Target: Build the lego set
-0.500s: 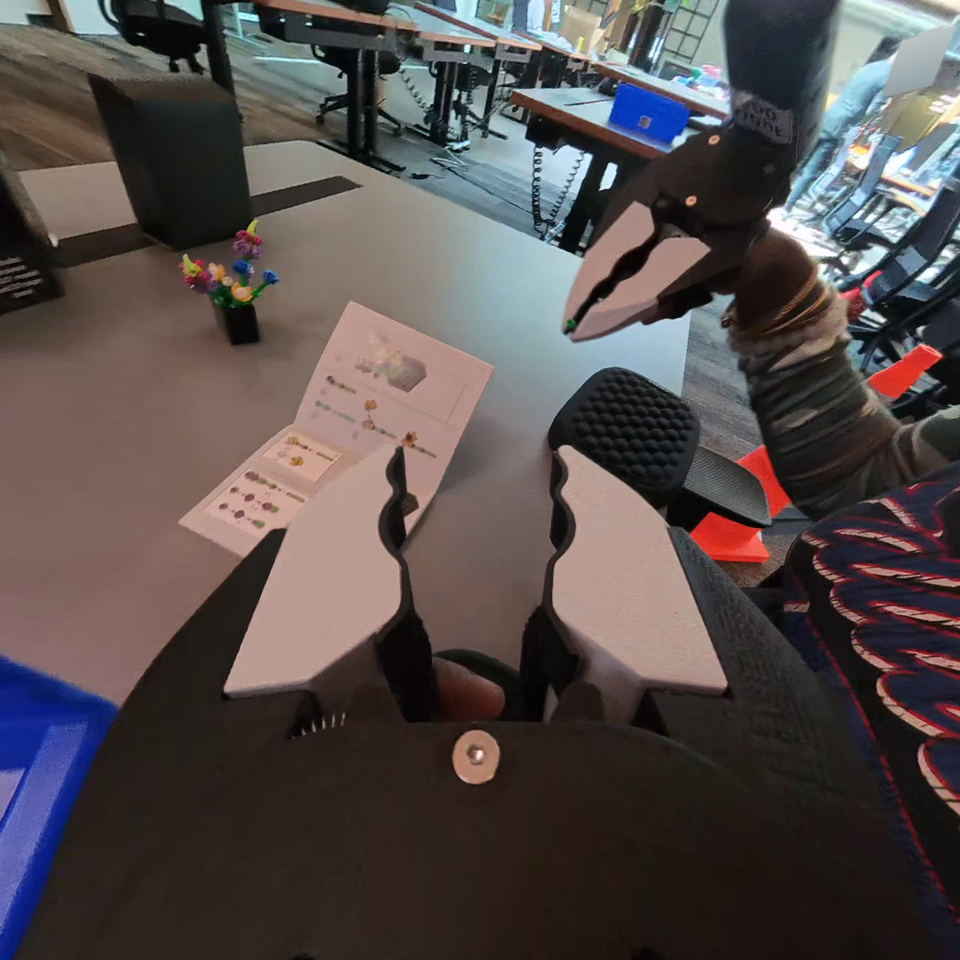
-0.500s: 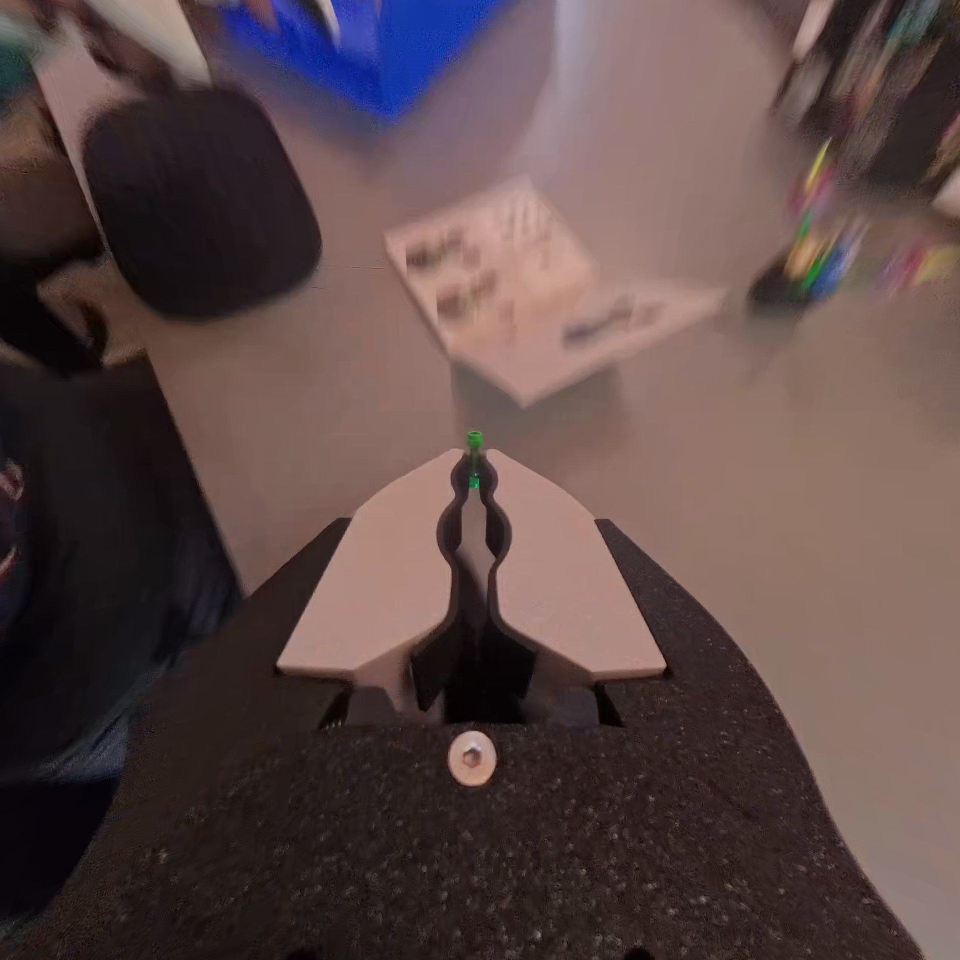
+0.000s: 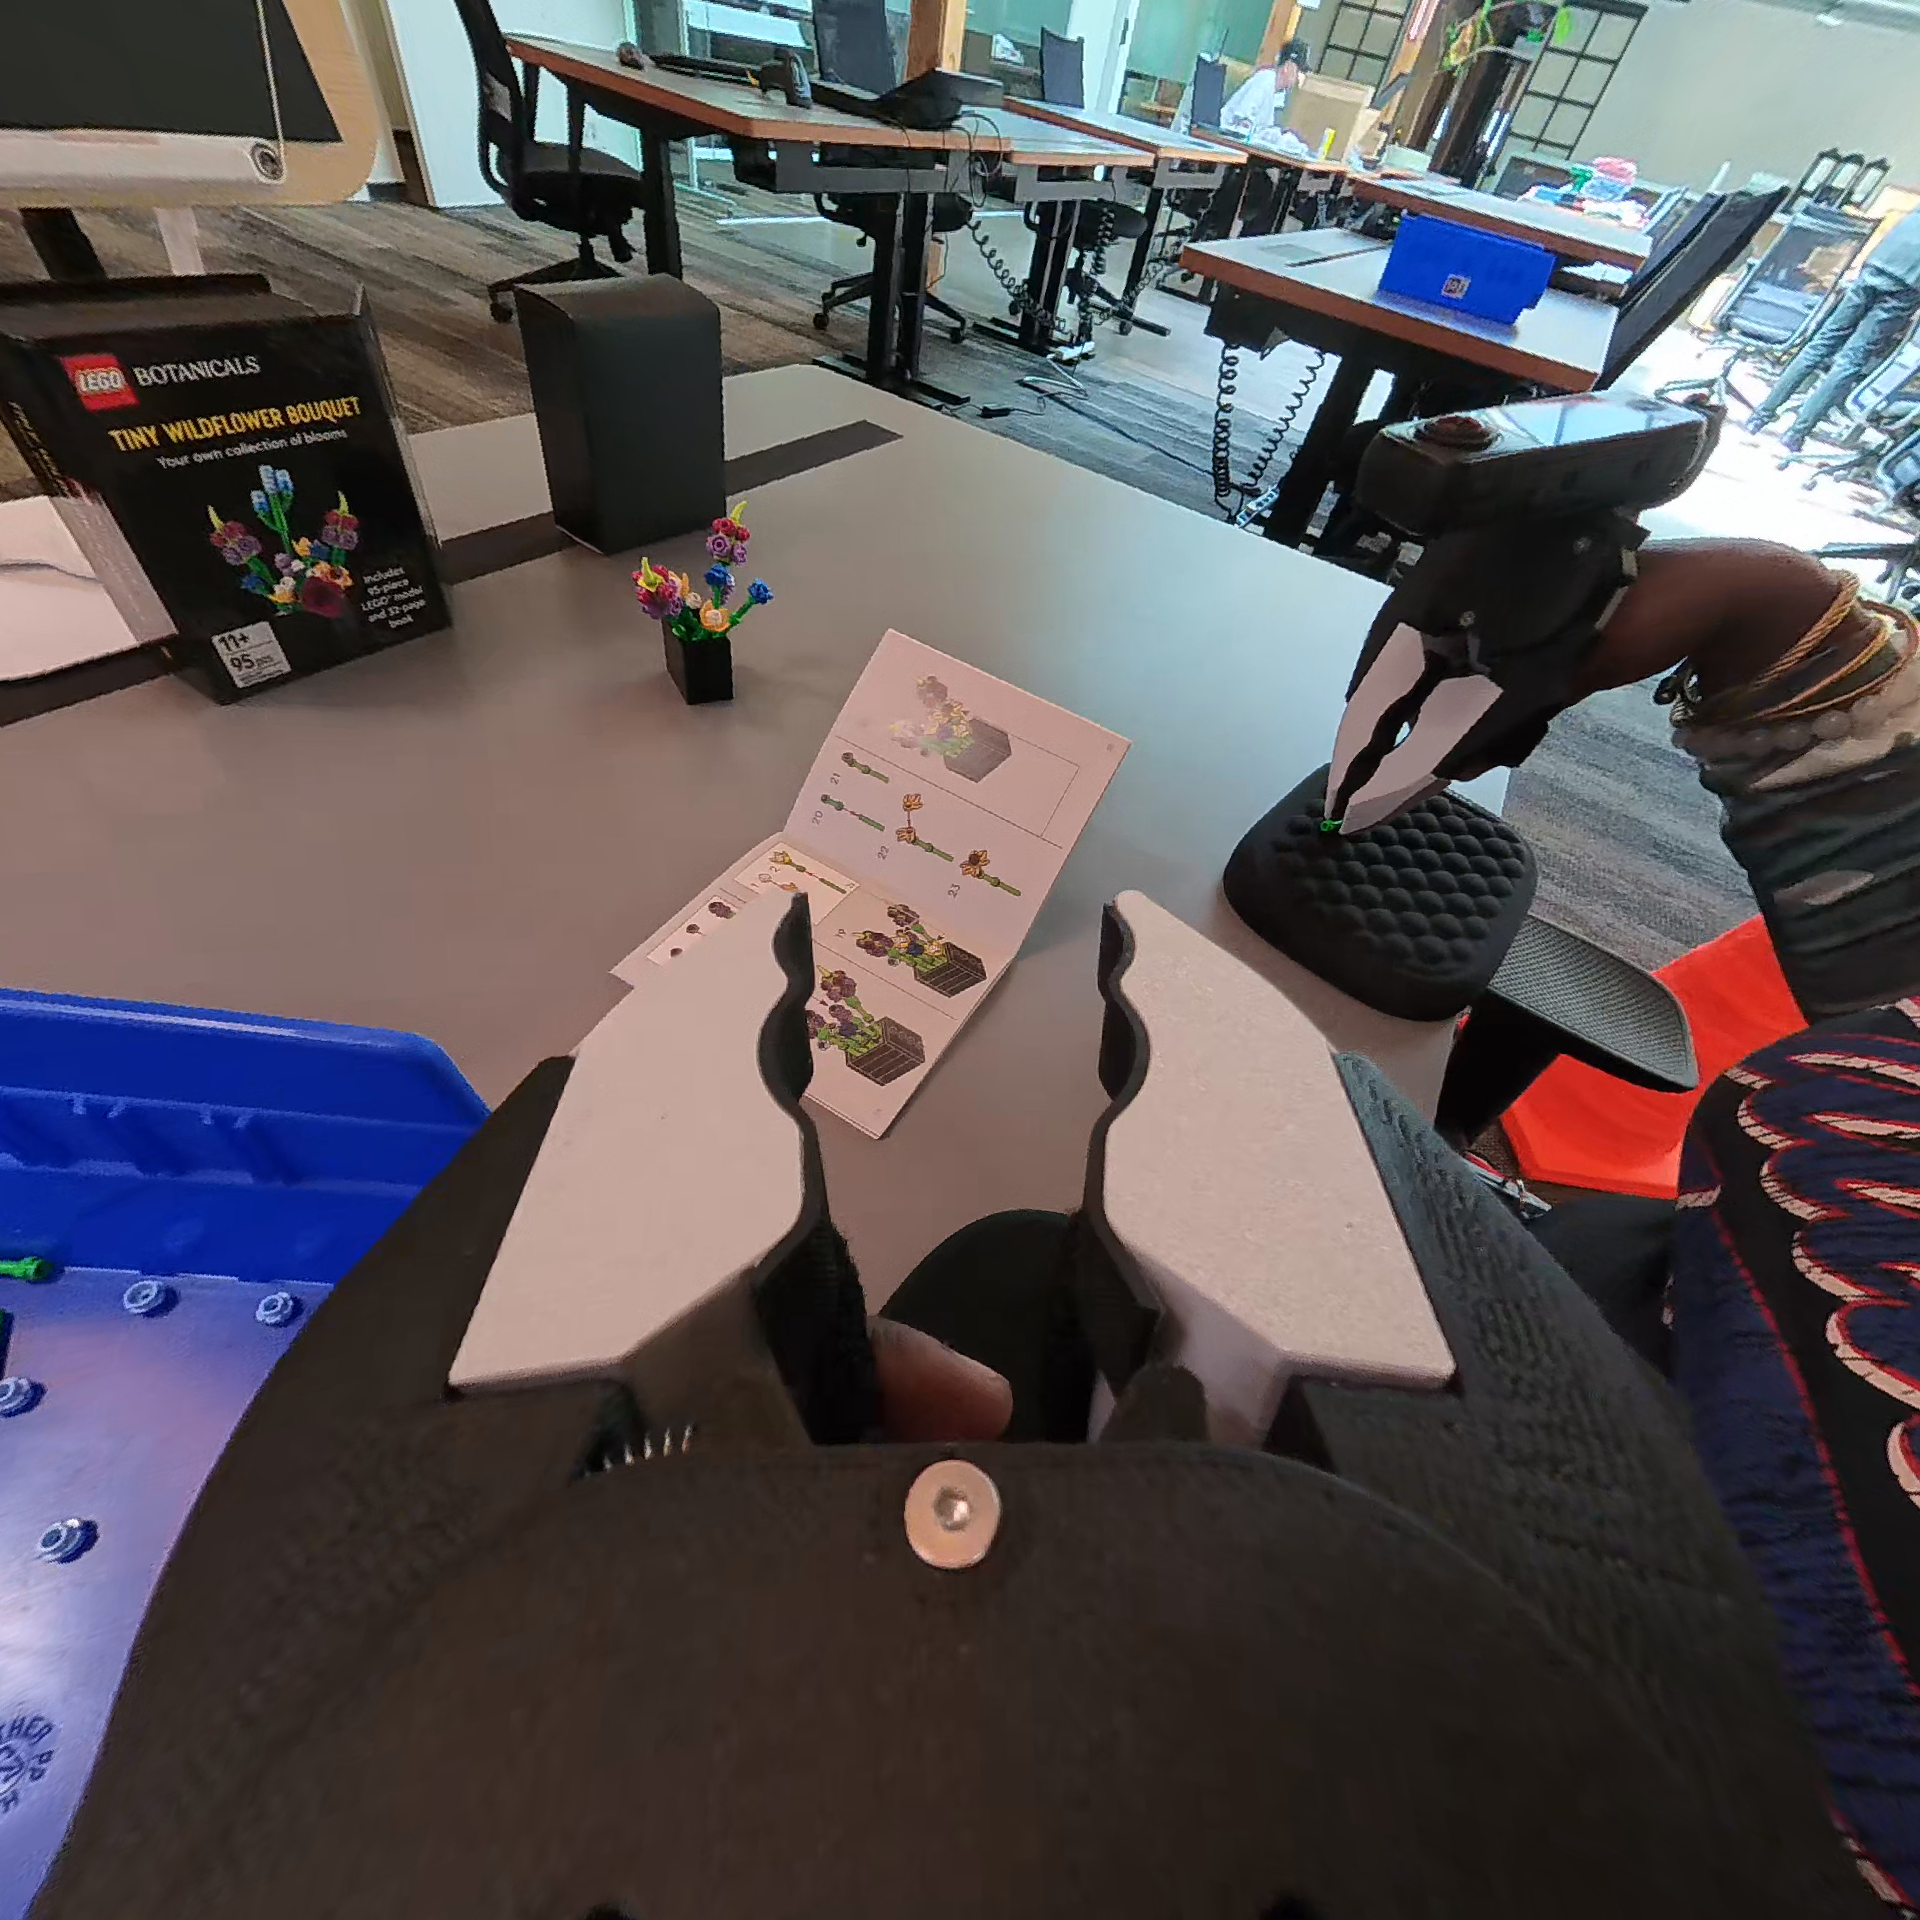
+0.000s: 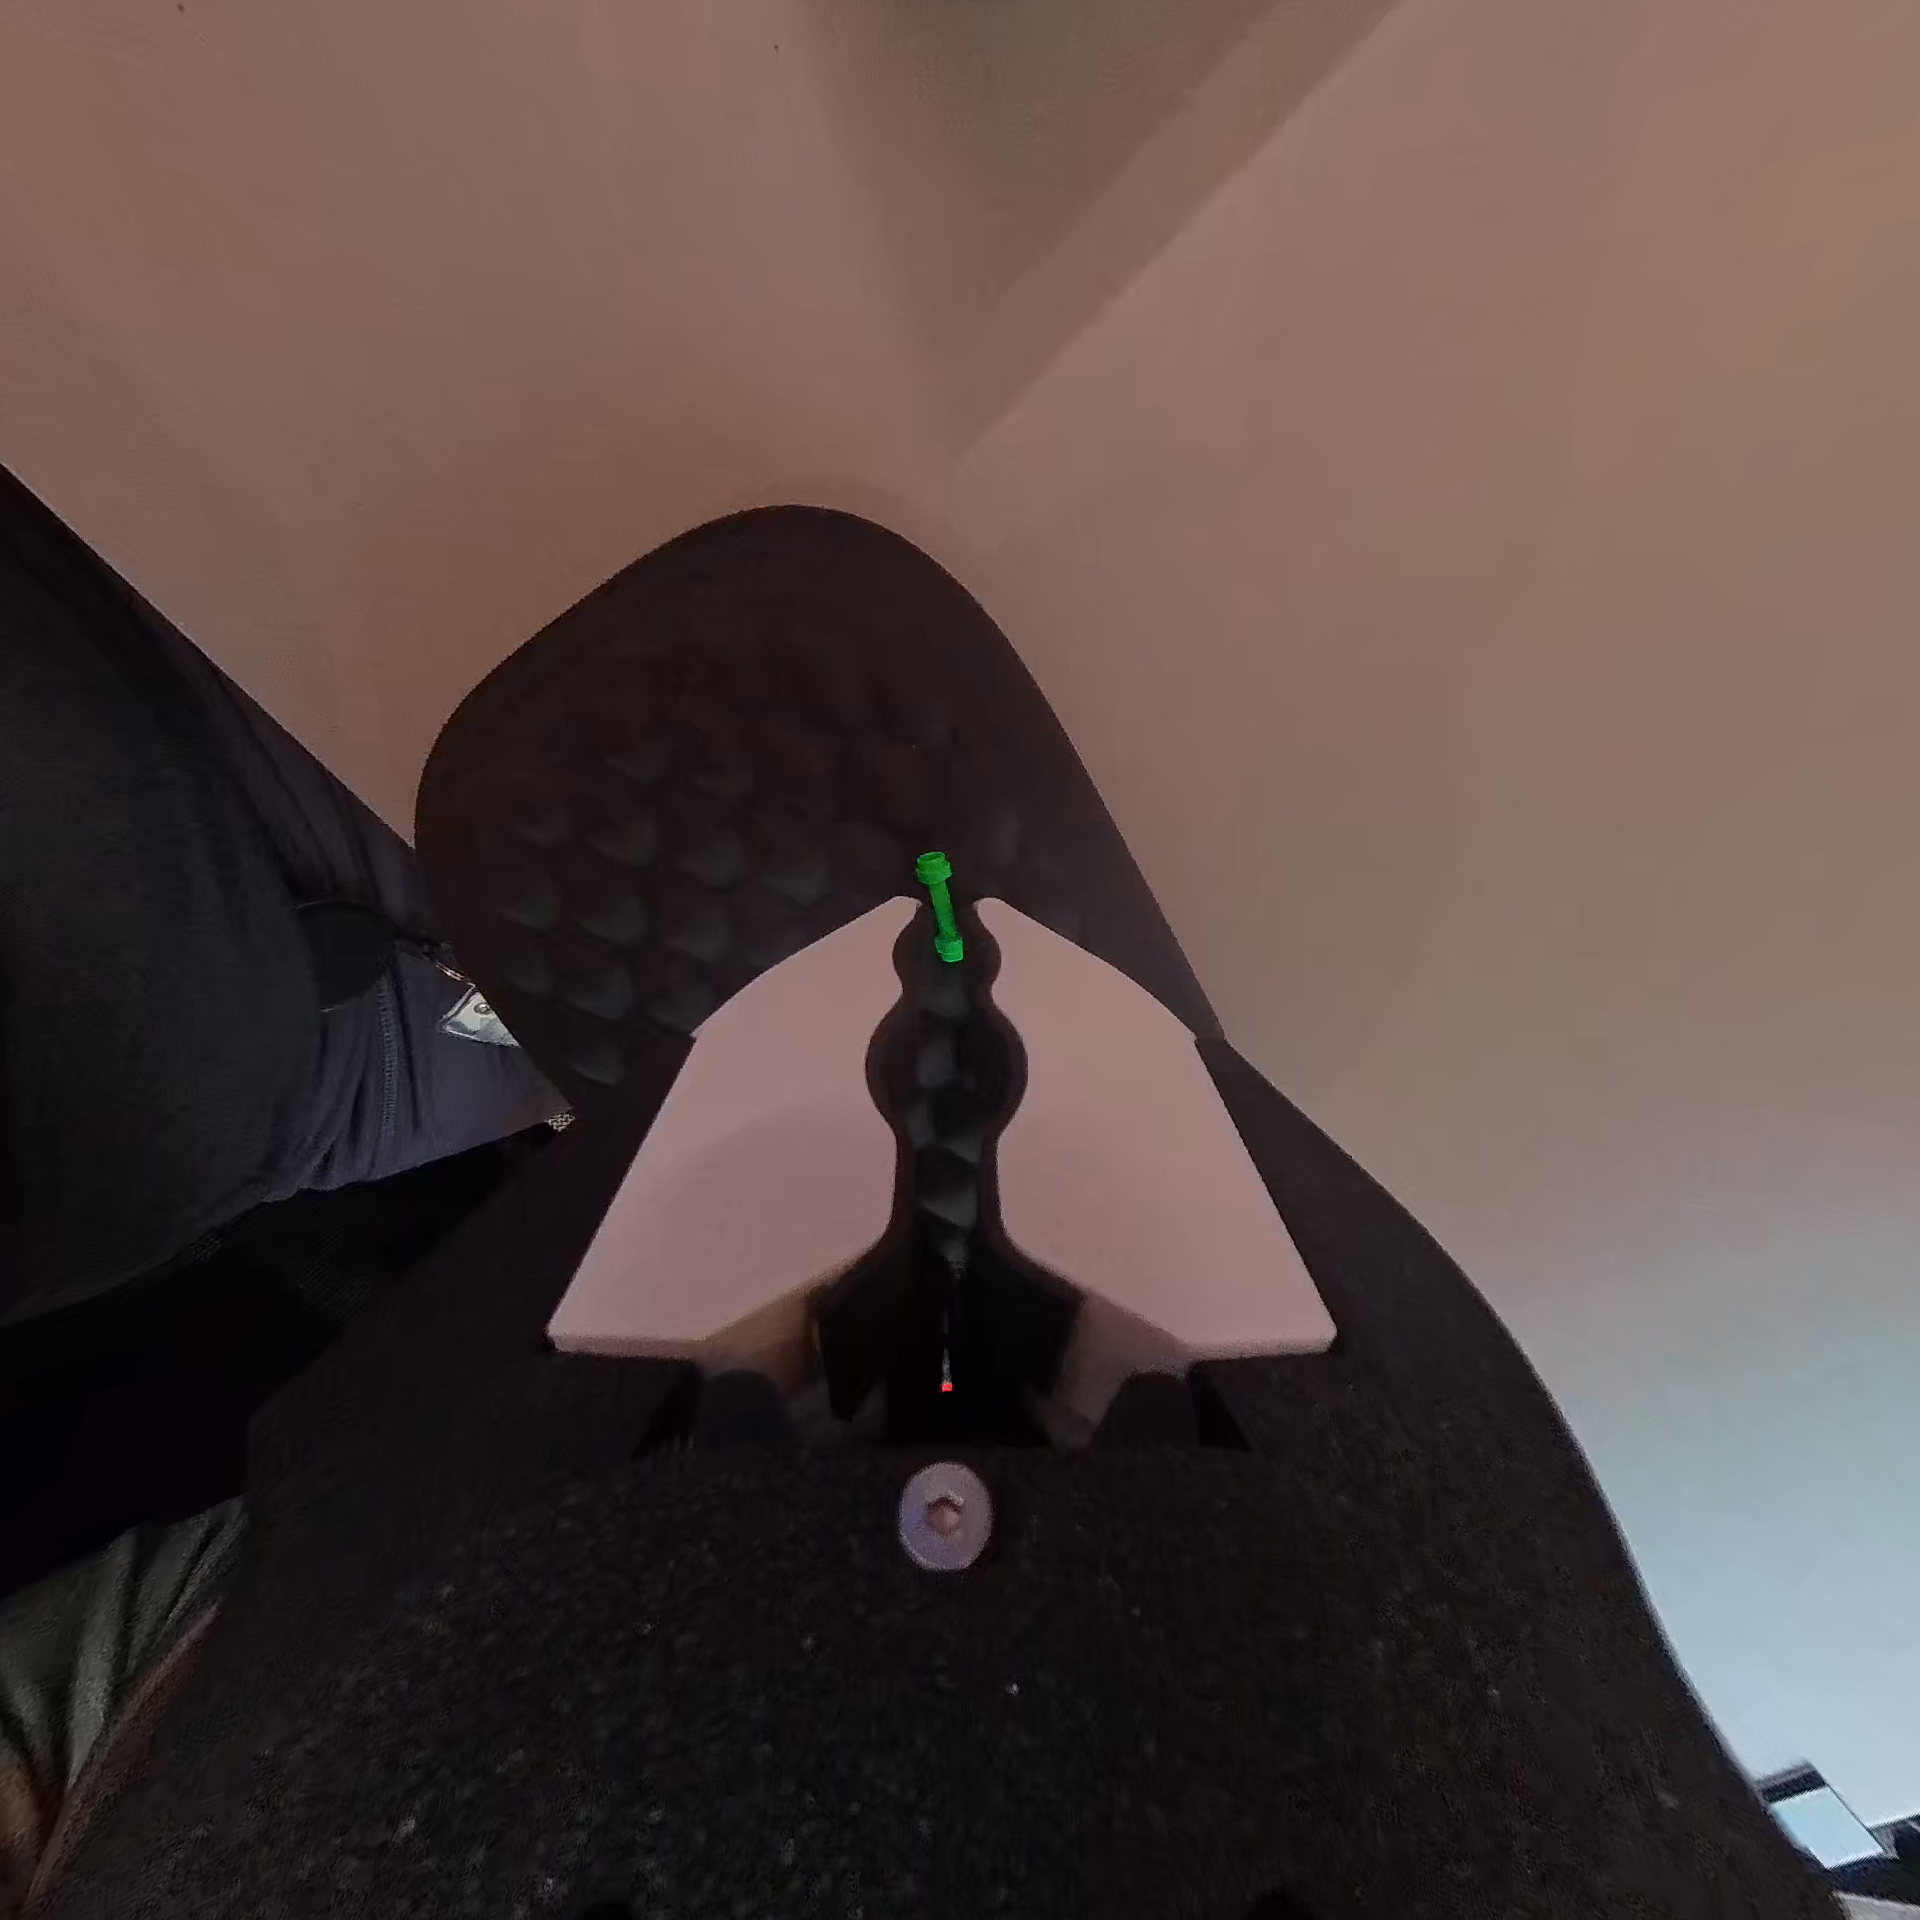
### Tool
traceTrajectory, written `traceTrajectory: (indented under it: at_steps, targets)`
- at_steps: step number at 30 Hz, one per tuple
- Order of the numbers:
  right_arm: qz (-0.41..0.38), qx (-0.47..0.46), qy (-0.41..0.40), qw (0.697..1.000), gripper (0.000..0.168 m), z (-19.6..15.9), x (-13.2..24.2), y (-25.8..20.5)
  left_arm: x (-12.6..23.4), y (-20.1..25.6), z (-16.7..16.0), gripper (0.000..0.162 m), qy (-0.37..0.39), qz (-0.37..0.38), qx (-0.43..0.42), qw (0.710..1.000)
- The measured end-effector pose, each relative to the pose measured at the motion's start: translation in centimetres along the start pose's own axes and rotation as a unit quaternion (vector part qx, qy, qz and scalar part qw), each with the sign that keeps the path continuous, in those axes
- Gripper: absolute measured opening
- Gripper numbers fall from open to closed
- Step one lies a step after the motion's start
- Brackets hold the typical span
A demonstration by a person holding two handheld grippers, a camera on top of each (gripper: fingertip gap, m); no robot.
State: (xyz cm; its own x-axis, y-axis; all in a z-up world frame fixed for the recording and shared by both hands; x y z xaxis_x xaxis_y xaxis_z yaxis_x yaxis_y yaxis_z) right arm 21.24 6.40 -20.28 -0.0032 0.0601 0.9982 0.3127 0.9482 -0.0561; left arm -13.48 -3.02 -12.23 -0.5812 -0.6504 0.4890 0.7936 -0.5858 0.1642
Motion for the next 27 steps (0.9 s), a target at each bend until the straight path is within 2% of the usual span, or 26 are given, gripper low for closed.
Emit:
traceTrajectory:
  at_steps: [9, 15, 20, 24, 27]
  targets:
    - [0.013, 0.01, 0.038, 0.999, 0.016, -0.4, 0.9, -0.2, 0.1, -0.3, -0.5, 0.053, -0.019, 0.011, -0.009, 1.0]
    - [-0.001, 0.033, 0.166, 0.986, 0.031, 0.8, 2.7, 0.4, 0.4, -1.0, -0.7, 0.053, -0.024, 0.021, -0.007, 0.999]
    - [0.01, 0.053, 0.25, 0.967, 0.035, 2.9, 3.5, 0.6, 1.1, -1.7, -0.4, 0.053, -0.033, 0.03, -0.013, 0.999]
    - [-0.006, 0.066, 0.312, 0.948, 0.036, 4.7, 4.2, 0.7, 2.8, -2.6, 0.1, 0.053, -0.05, 0.067, -0.033, 0.996]
    - [0.003, 0.003, 0.369, 0.929, 0.036, 6.5, 4.6, 1.3, 4.4, -3.2, 0.5, 0.053, -0.036, 0.091, -0.034, 0.995]
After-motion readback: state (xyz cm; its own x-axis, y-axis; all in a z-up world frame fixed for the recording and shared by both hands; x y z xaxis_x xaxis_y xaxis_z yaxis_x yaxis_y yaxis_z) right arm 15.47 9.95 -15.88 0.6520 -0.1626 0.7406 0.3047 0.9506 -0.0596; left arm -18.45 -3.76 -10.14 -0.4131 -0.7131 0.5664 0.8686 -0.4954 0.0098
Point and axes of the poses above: each gripper's, where its closed fingertips meet, x back along the fingers, z out of its top, y = z × x across the jaws, the point moved 7 cm from there along x, back along the fingers, and after that the axes turned 14 degrees about -y, right-handed, at the moved point
